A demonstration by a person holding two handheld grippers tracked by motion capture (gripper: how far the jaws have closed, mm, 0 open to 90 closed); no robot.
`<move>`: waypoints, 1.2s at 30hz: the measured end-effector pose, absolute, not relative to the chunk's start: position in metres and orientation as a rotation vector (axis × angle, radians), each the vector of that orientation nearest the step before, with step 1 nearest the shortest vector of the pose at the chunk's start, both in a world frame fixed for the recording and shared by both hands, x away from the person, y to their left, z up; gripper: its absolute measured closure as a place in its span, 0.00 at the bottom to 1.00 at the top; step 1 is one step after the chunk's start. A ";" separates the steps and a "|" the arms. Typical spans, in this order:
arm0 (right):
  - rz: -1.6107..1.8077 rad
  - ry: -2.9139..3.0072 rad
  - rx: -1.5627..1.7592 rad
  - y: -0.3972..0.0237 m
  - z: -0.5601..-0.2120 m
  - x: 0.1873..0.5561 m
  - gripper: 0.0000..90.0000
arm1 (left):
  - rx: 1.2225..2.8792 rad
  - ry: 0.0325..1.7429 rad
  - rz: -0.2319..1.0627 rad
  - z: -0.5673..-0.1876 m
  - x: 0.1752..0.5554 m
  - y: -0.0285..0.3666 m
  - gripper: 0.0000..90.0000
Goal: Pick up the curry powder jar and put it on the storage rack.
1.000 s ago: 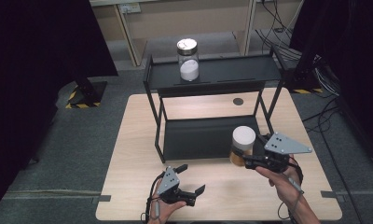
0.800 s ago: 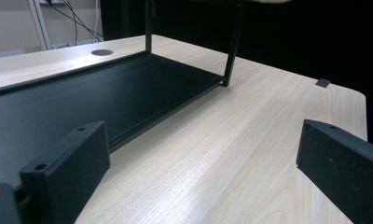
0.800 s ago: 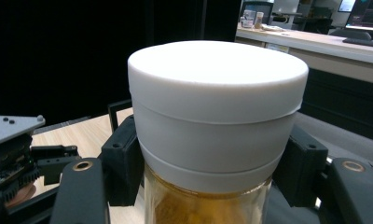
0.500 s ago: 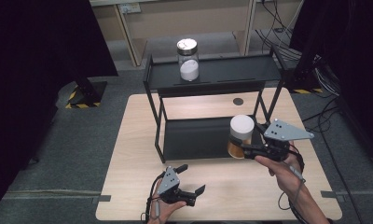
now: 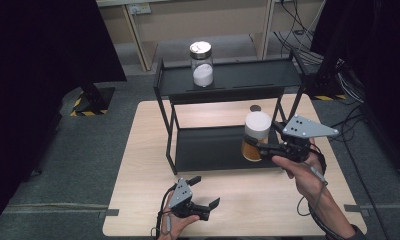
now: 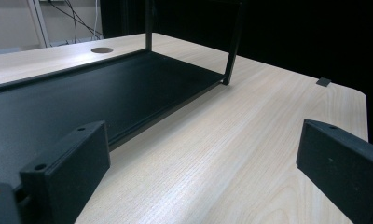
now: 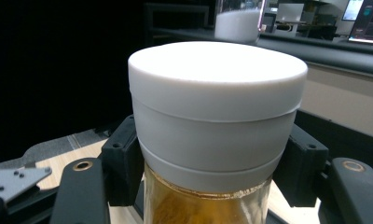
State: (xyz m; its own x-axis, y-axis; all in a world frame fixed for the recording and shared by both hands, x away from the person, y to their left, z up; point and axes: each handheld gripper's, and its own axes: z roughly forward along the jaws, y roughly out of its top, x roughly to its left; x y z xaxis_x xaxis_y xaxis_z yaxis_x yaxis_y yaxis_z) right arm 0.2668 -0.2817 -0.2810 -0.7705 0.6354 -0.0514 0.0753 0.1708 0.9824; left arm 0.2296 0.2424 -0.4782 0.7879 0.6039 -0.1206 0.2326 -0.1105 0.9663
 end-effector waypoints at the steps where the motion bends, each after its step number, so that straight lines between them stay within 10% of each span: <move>1: 1.635 1.995 0.669 -0.281 -0.278 0.267 0.39 | 1.685 0.668 0.348 -0.479 0.230 0.243 0.02; 36: 1.620 1.962 0.686 -0.257 -0.191 0.302 0.39 | 1.694 0.673 0.339 -0.480 0.232 0.241 0.02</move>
State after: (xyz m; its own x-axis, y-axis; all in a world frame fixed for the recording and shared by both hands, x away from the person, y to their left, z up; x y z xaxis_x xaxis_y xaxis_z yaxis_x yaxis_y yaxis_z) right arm 0.3019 -0.2568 -0.1906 -0.7477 0.6613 -0.0608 0.0653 0.1644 0.9842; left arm 0.2316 0.2414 -0.4804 0.7886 0.6000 -0.1347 0.2487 -0.1108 0.9622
